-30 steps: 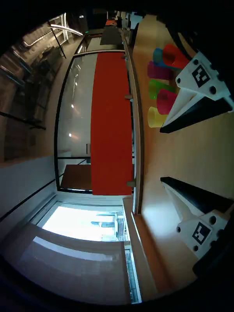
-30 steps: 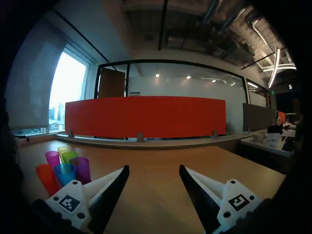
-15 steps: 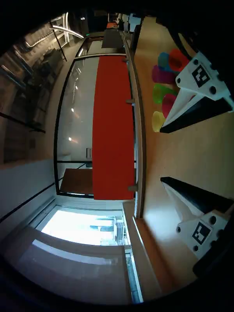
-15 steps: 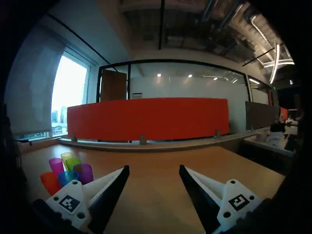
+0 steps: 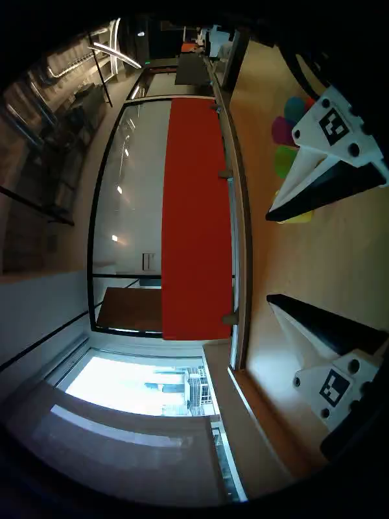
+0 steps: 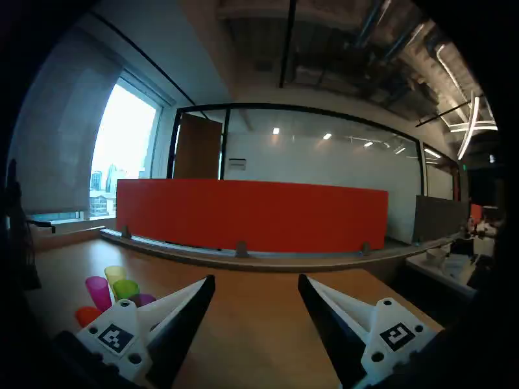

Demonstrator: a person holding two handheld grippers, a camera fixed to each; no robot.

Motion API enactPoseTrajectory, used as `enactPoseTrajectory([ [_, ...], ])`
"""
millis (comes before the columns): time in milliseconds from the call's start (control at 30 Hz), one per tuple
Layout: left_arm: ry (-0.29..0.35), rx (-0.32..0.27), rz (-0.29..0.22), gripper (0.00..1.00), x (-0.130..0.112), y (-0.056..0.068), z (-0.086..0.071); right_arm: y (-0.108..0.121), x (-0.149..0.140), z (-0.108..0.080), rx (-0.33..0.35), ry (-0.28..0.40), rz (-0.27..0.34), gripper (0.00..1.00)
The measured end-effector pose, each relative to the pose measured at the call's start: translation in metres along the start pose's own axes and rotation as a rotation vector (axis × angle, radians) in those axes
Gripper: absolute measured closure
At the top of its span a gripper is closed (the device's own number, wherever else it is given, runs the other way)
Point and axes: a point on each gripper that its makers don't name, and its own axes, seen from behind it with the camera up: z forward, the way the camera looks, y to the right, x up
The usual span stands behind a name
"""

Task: Pour water

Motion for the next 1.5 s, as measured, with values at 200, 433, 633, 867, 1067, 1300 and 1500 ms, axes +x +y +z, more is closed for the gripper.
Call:
enactPoseTrajectory([
  [200, -0.011, -0.022, 0.011, 0.17, 0.022, 0.000, 0.006, -0.005, 0.022, 0.003, 0.019, -0.018, 0.014, 0.01],
  [433, -0.015, -0.046, 0.009, 0.17, 0.043, 0.001, 0.011, -0.009, 0.041, 0.007, 0.044, -0.022, 0.025, 0.01],
  [633, -0.010, -0.068, -0.016, 0.17, 0.053, 0.004, 0.011, -0.010, 0.049, 0.011, 0.055, -0.028, 0.038, 0.01],
  [867, -0.014, -0.089, -0.023, 0.17, 0.058, 0.008, 0.013, -0.010, 0.049, 0.015, 0.062, -0.039, 0.040, 0.01],
  [1067, -0.014, -0.108, -0.037, 0.17, 0.067, 0.014, 0.016, -0.011, 0.062, 0.019, 0.072, -0.029, 0.035, 0.01],
  [1300, -0.016, -0.097, -0.022, 0.17, 0.078, 0.011, 0.019, -0.012, 0.072, 0.023, 0.087, -0.029, 0.036, 0.01],
  [1500, -0.017, -0.098, -0.006, 0.17, 0.088, 0.012, 0.020, -0.013, 0.081, 0.024, 0.097, -0.020, 0.047, 0.01],
])
